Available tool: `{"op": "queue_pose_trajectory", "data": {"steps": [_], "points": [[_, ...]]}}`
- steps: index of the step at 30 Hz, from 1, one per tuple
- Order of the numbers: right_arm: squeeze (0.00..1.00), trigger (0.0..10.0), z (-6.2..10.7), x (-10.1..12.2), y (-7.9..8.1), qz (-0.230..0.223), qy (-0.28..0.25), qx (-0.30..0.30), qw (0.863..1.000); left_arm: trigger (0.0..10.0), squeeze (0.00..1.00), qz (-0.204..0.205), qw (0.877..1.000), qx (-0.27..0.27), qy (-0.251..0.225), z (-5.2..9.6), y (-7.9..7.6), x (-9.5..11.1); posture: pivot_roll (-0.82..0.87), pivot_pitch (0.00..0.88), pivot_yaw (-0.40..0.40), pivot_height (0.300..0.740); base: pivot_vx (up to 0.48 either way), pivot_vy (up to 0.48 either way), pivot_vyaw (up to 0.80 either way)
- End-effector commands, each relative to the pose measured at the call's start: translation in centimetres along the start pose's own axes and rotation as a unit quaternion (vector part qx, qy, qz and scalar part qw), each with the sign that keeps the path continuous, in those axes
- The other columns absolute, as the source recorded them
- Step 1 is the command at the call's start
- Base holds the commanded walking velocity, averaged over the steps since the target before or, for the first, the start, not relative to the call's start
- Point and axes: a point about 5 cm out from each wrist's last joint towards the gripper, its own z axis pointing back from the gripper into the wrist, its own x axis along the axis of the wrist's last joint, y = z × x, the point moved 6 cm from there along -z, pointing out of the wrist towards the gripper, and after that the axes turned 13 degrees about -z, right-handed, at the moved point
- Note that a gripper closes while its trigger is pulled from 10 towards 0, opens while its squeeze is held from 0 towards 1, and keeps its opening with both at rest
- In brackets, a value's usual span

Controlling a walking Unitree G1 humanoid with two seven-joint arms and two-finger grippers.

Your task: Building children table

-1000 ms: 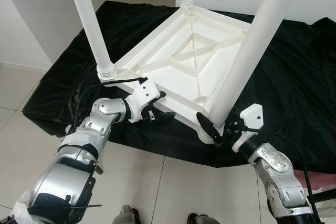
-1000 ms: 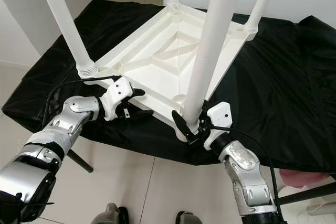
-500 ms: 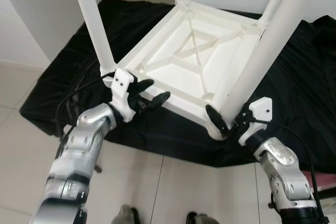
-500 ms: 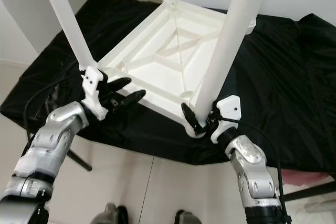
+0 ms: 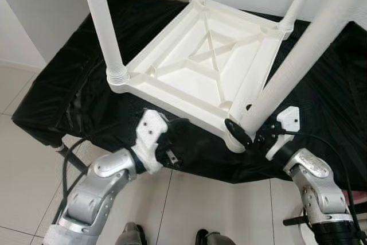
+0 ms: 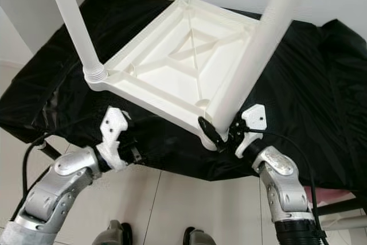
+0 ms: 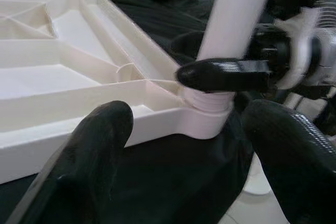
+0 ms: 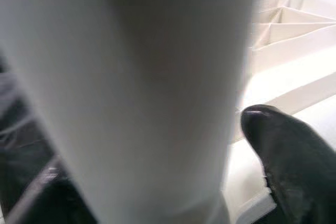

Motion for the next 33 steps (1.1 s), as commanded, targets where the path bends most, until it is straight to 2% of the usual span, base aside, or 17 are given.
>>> {"op": "queue_pose_trajectory", "data": {"steps": [1,8,11,14,15,17,18,23,24,26,27,29,30,31,33], "points": [[0.0,0.0,0.6,-0.6,-0.8,-0.001,0.011,-0.011,1.0,10.0,0.0,0.014,1.0,-0.015,0.008,0.0,-0.7,-0.1,0.04,0.154,-0.038,0.74,0.0,0.0,0.0],[0.0,0.0,1.0,-1.4,-1.0,-0.003,0.014,-0.025,1.0,10.0,0.0,0.025,0.999,-0.028,0.008,-0.5,-1.3,0.2,0.03,0.126,-0.027,0.74,0.0,0.0,0.0],[0.0,0.0,1.1,-2.2,-0.7,-0.017,0.007,-0.046,0.999,10.0,0.0,-0.006,1.0,-0.015,0.018,-0.9,-1.3,-0.4,0.02,0.094,-0.018,0.74,0.0,0.0,0.0],[0.0,0.0,1.1,-2.3,-0.6,-0.02,0.004,-0.049,0.999,10.0,0.0,-0.013,1.0,-0.01,0.02,-1.0,-1.2,-0.5,0.02,0.094,-0.018,0.74,0.0,0.0,0.0],[0.0,0.9,1.1,-2.4,-0.7,-0.025,0.002,-0.059,0.998,10.0,0.0,-0.013,1.0,-0.004,0.021,-1.1,-1.1,-0.6,0.01,0.089,-0.016,0.74,0.0,0.0,0.0],[0.0,0.9,1.1,-2.5,-0.7,-0.03,-0.001,-0.07,0.997,10.0,0.0,-0.011,1.0,0.003,0.024,-1.2,-0.9,-0.8,0.01,0.085,-0.014,0.74,0.0,0.0,0.0],[0.0,10.0,0.9,-2.7,-0.6,-0.033,-0.01,-0.098,0.995,10.0,0.0,-0.008,0.999,0.011,0.031,-1.3,-0.8,-1.3,0.0,0.064,-0.005,0.74,0.0,0.0,0.0],[0.0,10.0,0.6,-3.0,-0.2,-0.028,-0.03,-0.164,0.986,10.0,0.0,-0.004,0.999,0.021,0.035,-1.6,-1.0,-2.0,-0.01,0.059,-0.001,0.74,0.0,0.0,0.0],[0.0,10.0,0.7,-3.1,-0.3,-0.024,-0.035,-0.194,0.98,10.0,0.0,-0.002,0.999,0.024,0.034,-1.6,-1.0,-2.1,-0.01,0.052,0.002,0.74,0.0,0.0,0.0],[0.0,10.0,1.3,-3.5,-0.8,-0.035,-0.051,-0.271,0.961,10.0,0.0,0.001,0.999,0.035,0.036,-1.7,-0.8,-2.4,-0.01,0.05,0.004,0.74,0.0,0.0,0.0],[0.0,10.0,1.3,-3.5,-0.8,-0.035,-0.051,-0.271,0.961,10.0,0.0,0.001,0.999,0.035,0.036,-1.7,-0.8,-2.4,-0.01,0.05,0.004,0.74,0.0,0.0,0.0],[0.0,10.0,1.8,-4.1,-0.7,-0.046,-0.058,-0.326,0.942,10.0,0.0,-0.002,0.998,0.043,0.038,-1.6,-0.6,-2.6,0.0,0.048,0.006,0.74,0.0,0.0,0.0],[0.0,10.0,1.8,-4.1,-0.7,-0.046,-0.058,-0.326,0.942,10.0,0.0,-0.002,0.998,0.043,0.038,-1.6,-0.6,-2.6,0.0,0.048,0.006,0.74,0.0,0.0,0.0],[0.0,10.0,2.0,-4.3,-0.7,-0.05,-0.06,-0.343,0.936,10.0,0.0,-0.004,0.998,0.044,0.039,-1.6,-0.6,-2.6,0.0,0.049,0.004,0.74,0.0,0.0,0.0],[0.0,10.0,1.1,-4.8,0.4,-0.071,-0.058,-0.349,0.932,10.0,0.0,-0.006,0.998,0.046,0.037,-1.5,-0.5,-2.6,0.0,0.051,0.007,0.74,0.0,0.0,0.0]]}}
